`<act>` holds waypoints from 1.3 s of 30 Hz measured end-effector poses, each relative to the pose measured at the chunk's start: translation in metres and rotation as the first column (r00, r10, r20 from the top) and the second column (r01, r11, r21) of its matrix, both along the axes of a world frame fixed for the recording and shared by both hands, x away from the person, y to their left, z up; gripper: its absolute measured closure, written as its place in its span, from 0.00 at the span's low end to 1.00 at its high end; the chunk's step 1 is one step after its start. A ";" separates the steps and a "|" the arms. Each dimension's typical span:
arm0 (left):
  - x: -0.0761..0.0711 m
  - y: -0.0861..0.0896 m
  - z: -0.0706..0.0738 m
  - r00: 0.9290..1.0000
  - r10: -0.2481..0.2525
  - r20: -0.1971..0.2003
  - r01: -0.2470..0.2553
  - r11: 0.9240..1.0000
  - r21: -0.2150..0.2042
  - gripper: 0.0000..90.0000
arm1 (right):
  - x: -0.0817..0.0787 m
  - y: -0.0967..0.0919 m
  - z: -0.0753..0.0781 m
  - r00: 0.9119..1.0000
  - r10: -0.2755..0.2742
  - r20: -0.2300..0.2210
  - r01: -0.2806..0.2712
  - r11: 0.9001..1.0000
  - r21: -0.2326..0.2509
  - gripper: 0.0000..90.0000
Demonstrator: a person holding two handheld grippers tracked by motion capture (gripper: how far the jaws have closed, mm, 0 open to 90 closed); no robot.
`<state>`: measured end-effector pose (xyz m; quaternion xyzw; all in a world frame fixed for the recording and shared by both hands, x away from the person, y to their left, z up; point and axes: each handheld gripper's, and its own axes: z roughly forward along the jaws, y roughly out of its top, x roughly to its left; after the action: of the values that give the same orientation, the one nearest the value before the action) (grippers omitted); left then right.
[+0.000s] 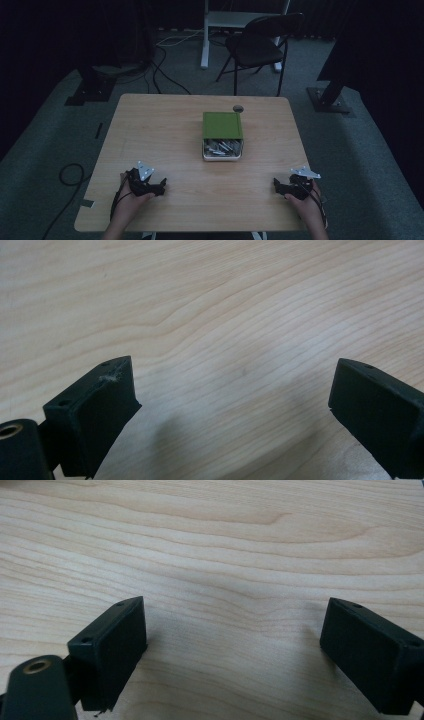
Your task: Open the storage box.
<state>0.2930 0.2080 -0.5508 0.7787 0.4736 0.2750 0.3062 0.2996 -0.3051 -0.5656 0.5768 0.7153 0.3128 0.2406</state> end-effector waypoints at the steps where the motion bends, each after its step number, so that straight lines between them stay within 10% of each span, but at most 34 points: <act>1: 0.000 -0.002 0.000 1.000 -0.008 0.006 0.008 1.000 0.003 0.06 | 0.000 0.000 0.000 1.000 0.000 0.000 0.000 1.000 0.000 0.12; 21: 0.001 -0.048 0.012 0.985 -0.153 0.085 0.144 0.984 0.108 0.06 | 0.000 0.000 0.000 1.000 0.000 -0.001 0.000 1.000 0.001 0.12; 39: 0.001 -0.085 0.018 0.954 -0.262 0.142 0.231 0.951 0.204 0.09 | 0.000 0.000 0.000 1.000 0.000 0.000 0.000 1.000 0.000 0.12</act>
<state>0.2939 0.1228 -0.5332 0.8310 0.3172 0.3420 0.3031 0.2996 -0.3051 -0.5655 0.5768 0.7154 0.3126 0.2404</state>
